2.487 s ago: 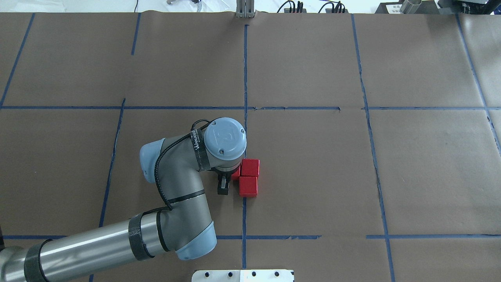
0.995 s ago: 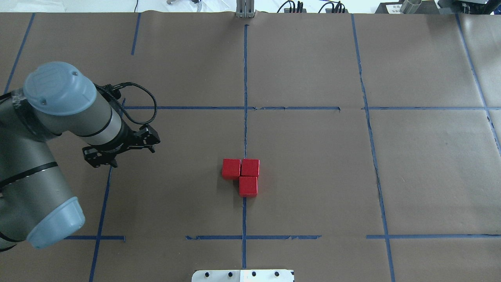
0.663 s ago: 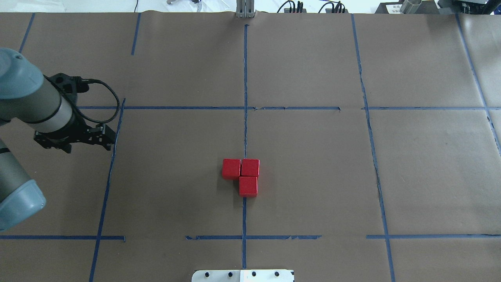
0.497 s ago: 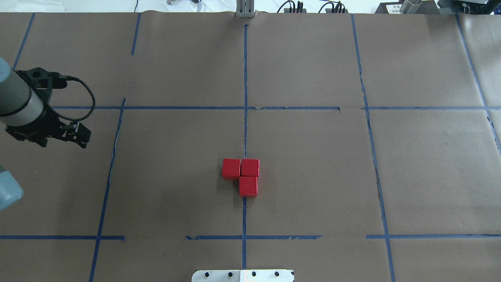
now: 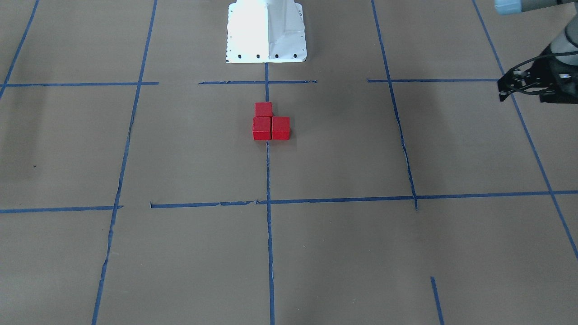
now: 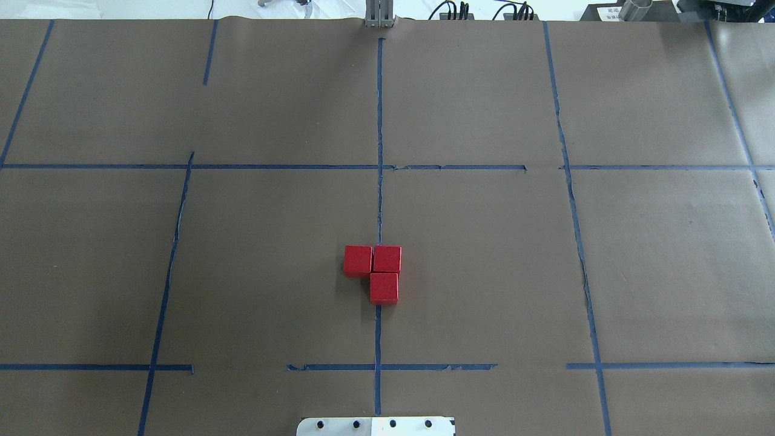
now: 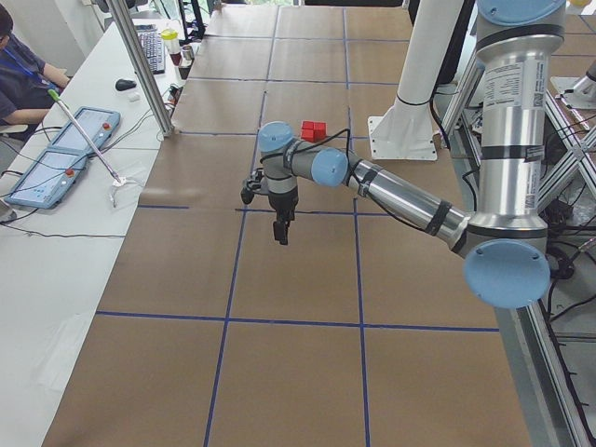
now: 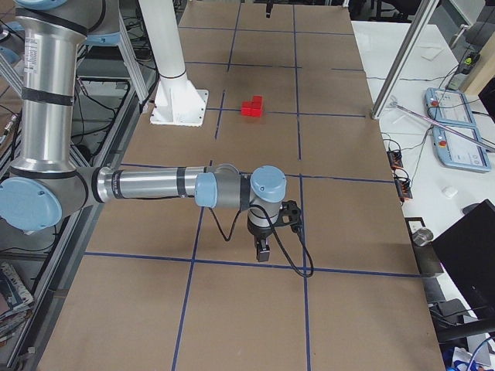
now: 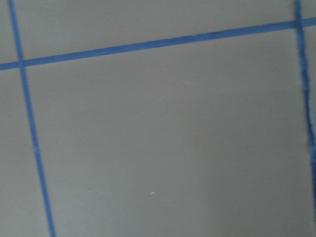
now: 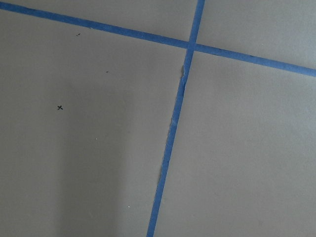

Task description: Form red blocks into L shape at center

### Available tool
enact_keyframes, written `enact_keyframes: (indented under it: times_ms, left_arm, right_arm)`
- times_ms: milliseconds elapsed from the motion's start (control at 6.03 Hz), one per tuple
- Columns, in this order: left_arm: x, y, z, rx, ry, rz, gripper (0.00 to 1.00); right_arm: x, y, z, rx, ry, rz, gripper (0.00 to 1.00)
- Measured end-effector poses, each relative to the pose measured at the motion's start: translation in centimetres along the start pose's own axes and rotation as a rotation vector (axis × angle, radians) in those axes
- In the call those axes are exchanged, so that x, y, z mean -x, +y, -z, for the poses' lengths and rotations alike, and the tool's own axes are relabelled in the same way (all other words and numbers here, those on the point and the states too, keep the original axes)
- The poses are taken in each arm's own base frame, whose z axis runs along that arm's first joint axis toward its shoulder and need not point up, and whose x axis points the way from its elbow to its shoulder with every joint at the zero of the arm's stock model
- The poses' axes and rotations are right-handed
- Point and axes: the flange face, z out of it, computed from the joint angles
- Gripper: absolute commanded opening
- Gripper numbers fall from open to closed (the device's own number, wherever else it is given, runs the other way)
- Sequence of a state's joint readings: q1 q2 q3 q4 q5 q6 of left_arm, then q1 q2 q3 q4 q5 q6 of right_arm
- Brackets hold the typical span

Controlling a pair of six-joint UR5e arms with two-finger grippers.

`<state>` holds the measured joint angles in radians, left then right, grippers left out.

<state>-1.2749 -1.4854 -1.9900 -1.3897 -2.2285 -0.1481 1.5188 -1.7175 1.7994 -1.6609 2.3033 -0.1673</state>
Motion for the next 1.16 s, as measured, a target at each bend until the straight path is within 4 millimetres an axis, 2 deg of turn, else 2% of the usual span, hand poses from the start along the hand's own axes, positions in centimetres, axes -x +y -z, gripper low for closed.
enact_keyframes:
  times_ms: [166, 332, 497, 663, 829, 1161]
  left_arm:
    - [8.2, 1.3, -1.0, 0.005, 0.052, -0.010, 1.00]
    - [14.3, 3.3, -2.4, -0.002, 0.094, 0.022, 1.00]
    - [17.5, 5.5, -3.4, -0.004, 0.112, 0.067, 1.00]
    - [18.6, 6.9, -4.1, 0.002, 0.118, 0.090, 1.00]
    - [18.8, 7.4, -4.3, 0.002, 0.121, 0.094, 1.00]
    - [18.2, 7.3, -3.4, -0.013, 0.117, 0.077, 1.00]
  right_arm:
    - [0.0, 0.0, 0.0, -0.001, 0.000, 0.001, 1.00]
    - [0.0, 0.0, 0.0, -0.001, 0.000, 0.001, 1.00]
    - [0.1, -0.1, 0.1, -0.002, 0.000, 0.002, 1.00]
    - [0.1, -0.1, 0.1, -0.003, -0.001, 0.003, 1.00]
    - [0.1, -0.1, 0.1, -0.004, -0.001, 0.003, 1.00]
    - [0.2, -0.1, 0.2, -0.005, -0.001, 0.004, 1.00]
